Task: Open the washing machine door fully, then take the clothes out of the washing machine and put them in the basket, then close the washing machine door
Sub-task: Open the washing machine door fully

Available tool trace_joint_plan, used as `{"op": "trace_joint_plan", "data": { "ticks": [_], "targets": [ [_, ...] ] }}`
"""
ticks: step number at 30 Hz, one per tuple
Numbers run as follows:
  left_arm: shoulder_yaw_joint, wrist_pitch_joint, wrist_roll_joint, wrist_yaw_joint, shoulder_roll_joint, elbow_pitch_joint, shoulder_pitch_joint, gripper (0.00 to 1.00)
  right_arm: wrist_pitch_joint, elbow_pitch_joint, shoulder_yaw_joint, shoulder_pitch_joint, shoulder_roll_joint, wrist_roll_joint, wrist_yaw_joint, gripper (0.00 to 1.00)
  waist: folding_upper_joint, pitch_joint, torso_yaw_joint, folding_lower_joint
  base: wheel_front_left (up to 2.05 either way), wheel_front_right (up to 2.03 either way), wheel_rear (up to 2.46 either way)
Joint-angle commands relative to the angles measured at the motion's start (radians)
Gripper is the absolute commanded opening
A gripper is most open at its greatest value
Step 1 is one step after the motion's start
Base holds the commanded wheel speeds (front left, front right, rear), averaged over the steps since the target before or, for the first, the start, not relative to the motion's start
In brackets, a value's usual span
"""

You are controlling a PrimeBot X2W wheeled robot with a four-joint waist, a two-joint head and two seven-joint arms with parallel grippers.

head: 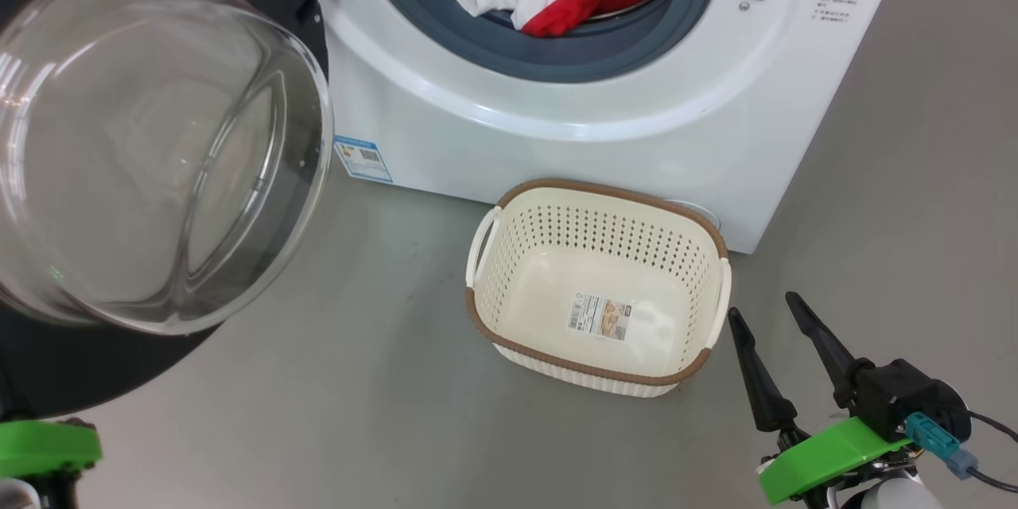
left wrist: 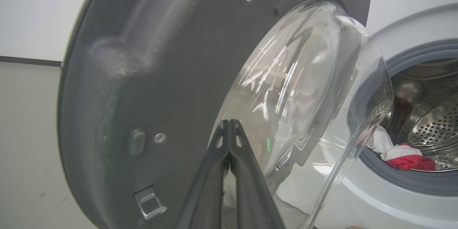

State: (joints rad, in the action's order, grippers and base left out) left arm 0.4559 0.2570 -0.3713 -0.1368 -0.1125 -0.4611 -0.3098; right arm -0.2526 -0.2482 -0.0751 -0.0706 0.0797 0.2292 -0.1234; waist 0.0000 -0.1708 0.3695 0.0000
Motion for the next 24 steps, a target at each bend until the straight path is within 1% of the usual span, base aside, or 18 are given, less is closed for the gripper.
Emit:
{"op": "trace_joint_plan", "data": {
  "ticks": [1,4,6,7,10,11,12,13,17,20,24],
  "targets": [
    [0.017,0.005,-0.006,0.006,-0.041,0.033,0.015,0.00,-0.009,0.025,-0.023,-0.019,-0.003,0.010,-0.007,1.00,0.0000,0.012,0.000,0.0000,0.00,0.00,0.00],
    [-0.020,0.005,-0.014,0.006,-0.033,0.060,0.049,0.00,-0.009,0.028,-0.021,-0.011,-0.005,0.015,-0.007,1.00,0.0000,0.025,0.000,0.0000,0.00,0.00,0.00],
    [-0.039,0.005,-0.018,0.006,-0.032,0.082,0.072,0.28,-0.009,0.028,-0.021,-0.004,-0.007,0.017,-0.007,1.00,0.0000,0.031,-0.001,0.0000,0.00,0.00,0.00],
    [-0.051,0.005,-0.022,0.006,-0.033,0.092,0.084,0.36,-0.009,0.028,-0.021,-0.001,-0.008,0.019,-0.007,1.00,0.0000,0.035,-0.002,0.0000,0.00,0.00,0.00],
    [-0.103,0.005,-0.033,0.006,-0.030,0.130,0.124,0.49,-0.009,0.029,-0.022,0.006,-0.011,0.024,-0.007,1.00,0.0000,0.045,-0.009,0.0000,0.00,0.00,0.00],
    [-0.125,0.005,-0.036,0.006,-0.032,0.144,0.139,0.65,-0.009,0.030,-0.023,0.009,-0.011,0.025,-0.007,1.00,0.0000,0.048,-0.013,0.0000,0.00,0.00,0.00],
    [-0.146,0.005,-0.038,0.006,-0.034,0.158,0.154,0.85,-0.009,0.031,-0.023,0.011,-0.012,0.026,-0.007,1.00,0.0000,0.050,-0.019,0.0000,0.00,0.00,0.00],
    [-0.167,0.005,-0.041,0.006,-0.037,0.168,0.169,1.00,-0.009,0.033,-0.022,0.012,-0.012,0.028,-0.007,1.00,0.0000,0.053,-0.025,0.0000,0.00,0.00,0.00],
    [-0.241,0.005,-0.051,0.006,-0.048,0.213,0.212,1.00,-0.009,0.042,-0.014,0.018,-0.015,0.031,-0.007,1.00,0.0000,0.057,-0.056,0.0000,0.00,0.00,0.00],
    [-0.314,0.005,-0.046,0.006,-0.072,0.254,0.230,1.00,-0.009,0.046,-0.003,0.022,-0.017,0.034,-0.007,1.00,0.0000,0.058,-0.082,0.0000,0.00,0.00,0.00],
    [-0.365,0.005,-0.047,0.006,-0.088,0.290,0.241,1.00,-0.009,0.051,0.014,0.029,-0.018,0.035,-0.007,1.00,0.0000,0.057,-0.125,0.0000,0.00,0.00,0.00]
  ]
}}
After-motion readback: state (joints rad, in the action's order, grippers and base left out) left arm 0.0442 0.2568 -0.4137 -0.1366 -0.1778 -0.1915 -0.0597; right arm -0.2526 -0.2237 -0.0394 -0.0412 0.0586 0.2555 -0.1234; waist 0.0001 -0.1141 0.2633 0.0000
